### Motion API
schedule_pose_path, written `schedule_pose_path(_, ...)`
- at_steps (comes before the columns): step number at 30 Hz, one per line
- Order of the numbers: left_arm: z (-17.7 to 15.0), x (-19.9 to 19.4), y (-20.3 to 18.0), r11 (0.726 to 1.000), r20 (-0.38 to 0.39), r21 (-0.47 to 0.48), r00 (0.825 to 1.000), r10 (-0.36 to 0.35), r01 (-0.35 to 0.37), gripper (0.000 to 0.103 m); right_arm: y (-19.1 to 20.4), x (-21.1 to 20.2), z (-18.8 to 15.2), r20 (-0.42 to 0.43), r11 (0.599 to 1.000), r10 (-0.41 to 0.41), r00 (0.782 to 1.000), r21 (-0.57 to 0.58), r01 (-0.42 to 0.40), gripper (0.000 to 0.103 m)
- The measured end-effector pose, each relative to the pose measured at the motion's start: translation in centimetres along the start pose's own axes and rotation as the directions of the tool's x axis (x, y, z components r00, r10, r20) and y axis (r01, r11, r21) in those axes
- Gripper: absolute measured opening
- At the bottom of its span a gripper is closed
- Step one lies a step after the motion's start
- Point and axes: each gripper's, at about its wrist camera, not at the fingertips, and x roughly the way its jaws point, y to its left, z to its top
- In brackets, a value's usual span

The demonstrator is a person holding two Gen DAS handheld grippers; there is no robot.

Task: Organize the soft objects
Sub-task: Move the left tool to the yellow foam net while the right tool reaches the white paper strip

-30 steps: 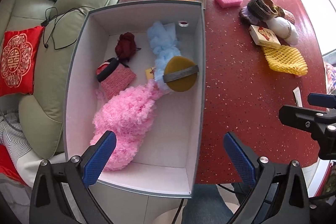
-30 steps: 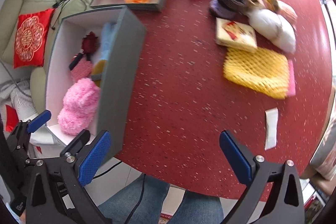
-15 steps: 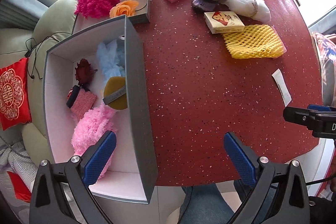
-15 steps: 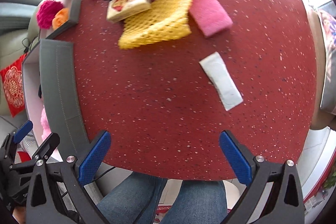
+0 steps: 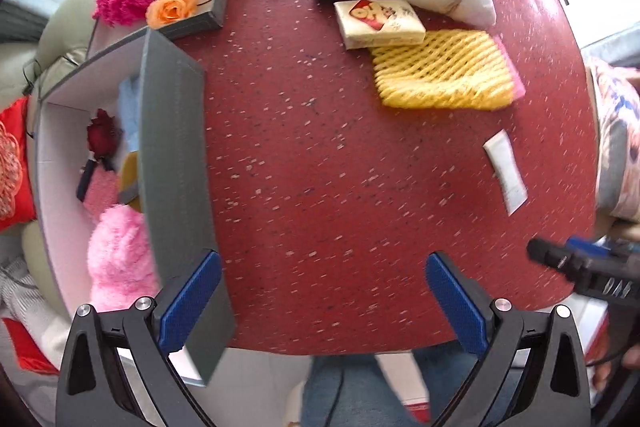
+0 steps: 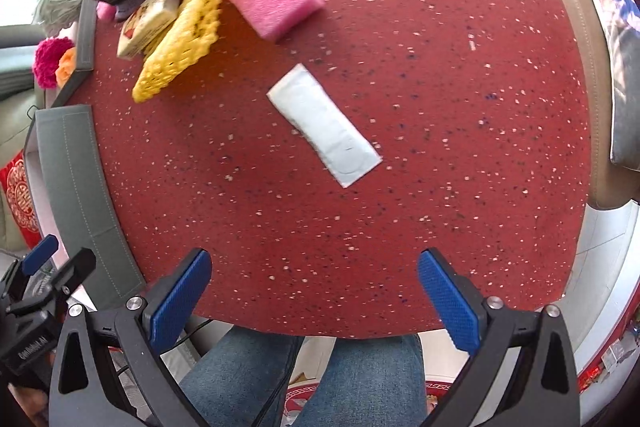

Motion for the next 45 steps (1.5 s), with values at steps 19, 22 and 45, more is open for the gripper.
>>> schedule_pose_path(19, 11.4, 7.6, -6.2, 0.967, 0.038, -0.223, 0.990, 0.133, -0.121, 0.103, -4.3, 1.2, -0.5, -0.003, 0.996, -0.090, 0.996, -0.029, 0.090, 0.103)
schedule_pose_path(22, 10.4, 8.5, -6.4, 0.968, 0.036, -0.183, 0.983, 0.180, -0.171, 0.103, -3.9, 1.1, 0.1, 0.019, 0.996, -0.082, 0.996, -0.039, 0.083, 0.103)
schedule_pose_path(45, 5.0, 7.0, -2.1, 0.884, 0.013, -0.467, 0.999, 0.047, -0.036, 0.103, 5.1, 4.3, 5.7, 0.105, 0.924, -0.173, 0.979, -0.327, 0.198, 0.103)
